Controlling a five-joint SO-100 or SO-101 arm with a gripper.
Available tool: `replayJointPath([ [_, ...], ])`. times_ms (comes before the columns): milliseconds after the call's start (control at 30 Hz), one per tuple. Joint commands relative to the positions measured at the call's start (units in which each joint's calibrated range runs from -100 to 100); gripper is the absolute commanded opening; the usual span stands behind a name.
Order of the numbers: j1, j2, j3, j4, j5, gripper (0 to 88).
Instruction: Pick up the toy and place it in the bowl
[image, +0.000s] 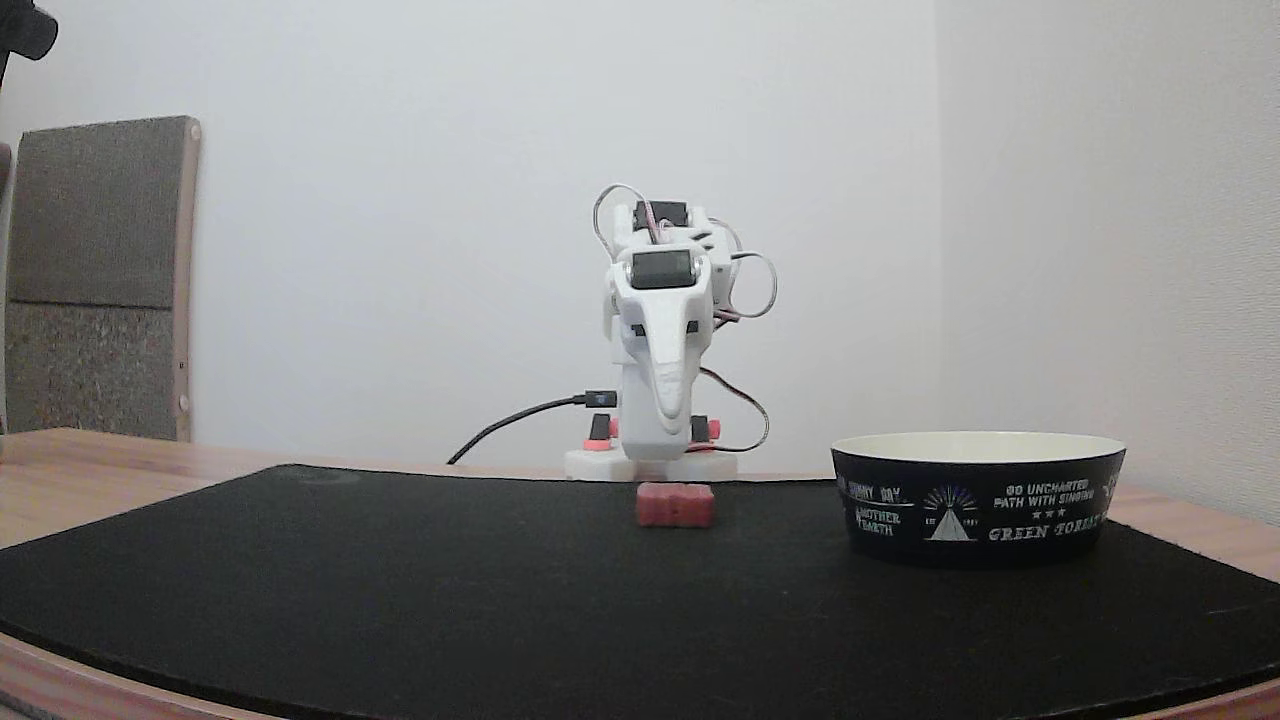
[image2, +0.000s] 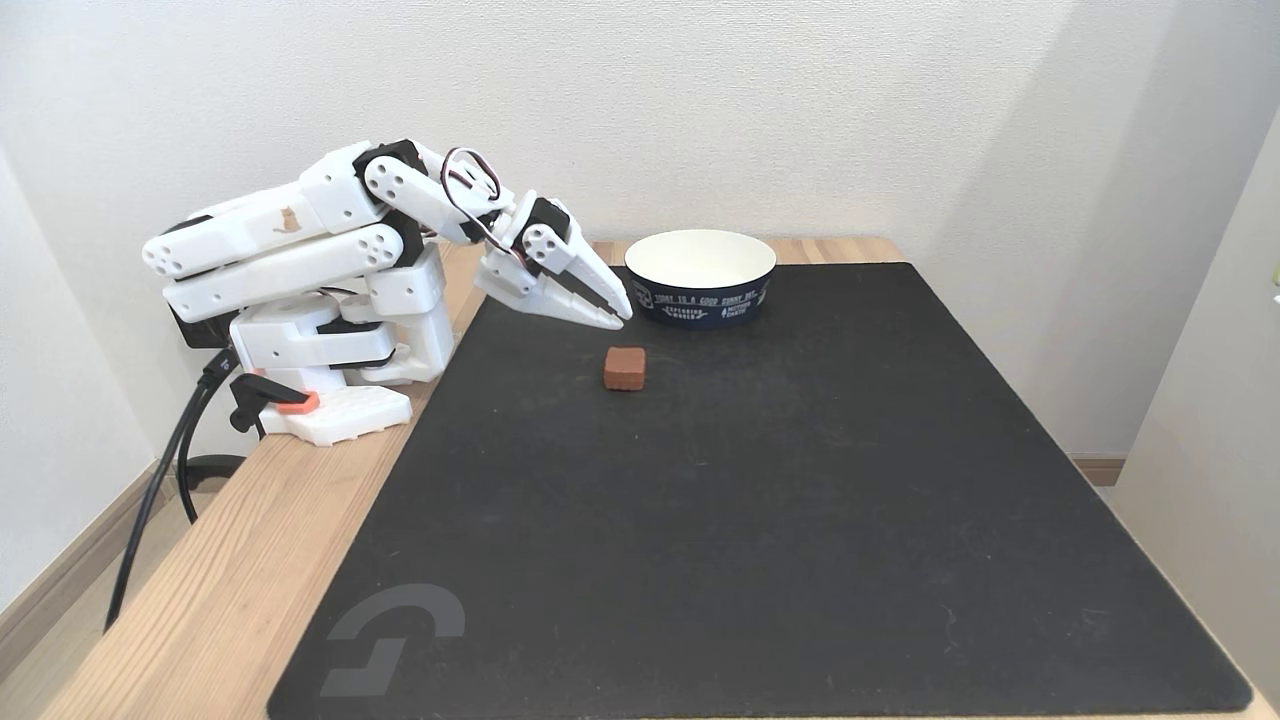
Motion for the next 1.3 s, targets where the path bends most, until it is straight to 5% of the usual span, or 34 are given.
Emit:
replayJointPath([
  [0,-2.19,-0.58,0.69,0.03,2.73,3.7],
  [1267,-2.69,-0.58,0.69,0.03,2.73,5.9],
])
